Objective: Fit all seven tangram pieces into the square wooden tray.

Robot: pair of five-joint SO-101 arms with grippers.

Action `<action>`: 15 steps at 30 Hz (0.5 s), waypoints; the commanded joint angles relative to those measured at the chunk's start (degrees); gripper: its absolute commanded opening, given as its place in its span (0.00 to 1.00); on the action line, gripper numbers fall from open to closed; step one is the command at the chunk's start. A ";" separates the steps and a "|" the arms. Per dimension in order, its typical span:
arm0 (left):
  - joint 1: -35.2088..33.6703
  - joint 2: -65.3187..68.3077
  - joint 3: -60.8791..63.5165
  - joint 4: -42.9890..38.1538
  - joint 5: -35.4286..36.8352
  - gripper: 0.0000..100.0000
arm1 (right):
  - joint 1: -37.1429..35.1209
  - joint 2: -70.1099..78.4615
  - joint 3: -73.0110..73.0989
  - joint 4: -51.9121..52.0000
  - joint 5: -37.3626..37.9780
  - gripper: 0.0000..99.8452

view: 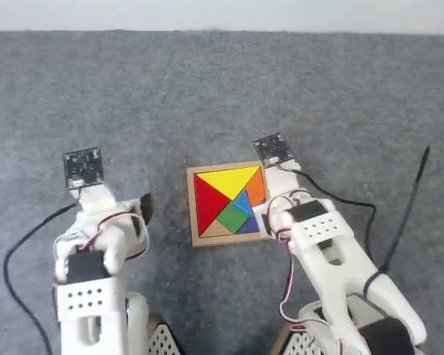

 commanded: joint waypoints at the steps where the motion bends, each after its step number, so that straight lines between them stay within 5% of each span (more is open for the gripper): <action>1: -6.51 -2.55 -0.75 2.81 -5.63 0.23 | -4.44 0.04 -3.25 -0.48 0.79 0.08; 7: -13.45 -2.99 0.57 2.73 -8.70 0.23 | -6.73 0.84 -2.90 -3.21 0.79 0.08; 15: -13.89 -2.99 2.51 1.76 -13.45 0.15 | -6.73 7.69 -3.43 -10.15 0.88 0.08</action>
